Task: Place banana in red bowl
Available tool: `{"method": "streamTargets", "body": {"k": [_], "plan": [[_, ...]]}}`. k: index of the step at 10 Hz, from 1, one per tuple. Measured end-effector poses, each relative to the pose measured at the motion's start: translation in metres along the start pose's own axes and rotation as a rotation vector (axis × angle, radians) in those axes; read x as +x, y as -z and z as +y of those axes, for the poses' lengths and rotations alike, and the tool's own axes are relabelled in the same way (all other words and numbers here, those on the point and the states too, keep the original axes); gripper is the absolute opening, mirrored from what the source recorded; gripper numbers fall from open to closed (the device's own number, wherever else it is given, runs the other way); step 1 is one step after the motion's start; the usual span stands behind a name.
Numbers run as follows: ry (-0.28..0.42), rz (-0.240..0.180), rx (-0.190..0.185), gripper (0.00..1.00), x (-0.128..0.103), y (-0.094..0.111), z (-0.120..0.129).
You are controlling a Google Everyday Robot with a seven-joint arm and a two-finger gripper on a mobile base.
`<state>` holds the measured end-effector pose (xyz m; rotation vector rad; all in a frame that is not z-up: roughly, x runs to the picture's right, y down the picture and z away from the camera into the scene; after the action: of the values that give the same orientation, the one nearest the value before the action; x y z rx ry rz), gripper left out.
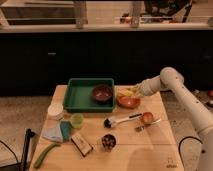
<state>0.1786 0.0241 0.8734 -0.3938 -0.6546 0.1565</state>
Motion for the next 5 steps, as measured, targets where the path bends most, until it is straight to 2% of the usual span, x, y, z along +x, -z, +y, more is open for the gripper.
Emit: {"method": "streamTargets", "body": {"k": [1, 4, 5], "plan": [[-0.004, 0.009, -0.003, 0.06, -0.001, -0.002, -0.002], [-0.01, 0.023, -0.016, 0.34, -0.005, -0.013, -0.007], [-0.014, 0.025, -0.018, 0.46, -0.005, -0.015, -0.008]]}}
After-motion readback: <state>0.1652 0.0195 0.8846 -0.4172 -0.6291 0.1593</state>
